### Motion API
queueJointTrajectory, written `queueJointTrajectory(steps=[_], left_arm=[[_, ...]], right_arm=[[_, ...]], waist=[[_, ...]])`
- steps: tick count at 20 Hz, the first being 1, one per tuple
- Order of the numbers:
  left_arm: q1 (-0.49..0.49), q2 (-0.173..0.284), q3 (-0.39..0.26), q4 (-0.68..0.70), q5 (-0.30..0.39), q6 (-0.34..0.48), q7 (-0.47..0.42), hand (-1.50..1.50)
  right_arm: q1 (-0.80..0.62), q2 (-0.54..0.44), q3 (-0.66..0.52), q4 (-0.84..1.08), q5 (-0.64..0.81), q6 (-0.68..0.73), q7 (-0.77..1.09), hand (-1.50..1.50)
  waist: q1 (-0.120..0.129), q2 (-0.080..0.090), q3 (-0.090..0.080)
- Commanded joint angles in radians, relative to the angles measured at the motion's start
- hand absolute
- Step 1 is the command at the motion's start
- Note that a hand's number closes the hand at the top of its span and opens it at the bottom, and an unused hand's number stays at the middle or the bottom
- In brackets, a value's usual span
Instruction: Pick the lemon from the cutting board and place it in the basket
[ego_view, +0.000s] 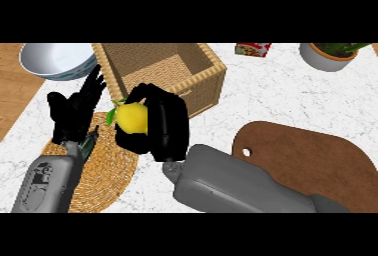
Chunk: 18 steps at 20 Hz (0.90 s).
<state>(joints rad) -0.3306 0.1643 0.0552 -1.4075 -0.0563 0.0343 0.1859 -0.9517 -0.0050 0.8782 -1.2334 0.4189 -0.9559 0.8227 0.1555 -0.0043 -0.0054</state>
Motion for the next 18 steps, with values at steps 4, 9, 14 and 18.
queueJointTrajectory(steps=[4, 9, 14, 18], left_arm=[[0.005, 0.001, 0.006, 0.022, -0.002, 0.002, -0.013, 0.00], [0.015, 0.009, 0.010, 0.001, 0.003, -0.006, -0.010, 0.00], [-0.031, -0.016, -0.004, 0.006, -0.001, 0.011, 0.014, 0.00], [0.003, 0.003, 0.015, 0.010, 0.006, -0.002, -0.023, 0.00]], right_arm=[[-0.257, 0.005, -0.036, 0.149, 0.017, -0.095, 0.234, 1.50], [-0.425, 0.005, -0.025, 0.290, 0.015, -0.047, 0.376, 1.50], [-0.556, 0.005, 0.002, 0.409, -0.032, 0.028, 0.438, 1.50], [-0.586, 0.005, 0.022, 0.491, -0.084, 0.051, 0.442, 1.50]], waist=[[-0.012, 0.004, -0.003], [-0.013, 0.004, -0.002], [-0.011, 0.015, -0.002], [-0.003, 0.022, -0.002]])
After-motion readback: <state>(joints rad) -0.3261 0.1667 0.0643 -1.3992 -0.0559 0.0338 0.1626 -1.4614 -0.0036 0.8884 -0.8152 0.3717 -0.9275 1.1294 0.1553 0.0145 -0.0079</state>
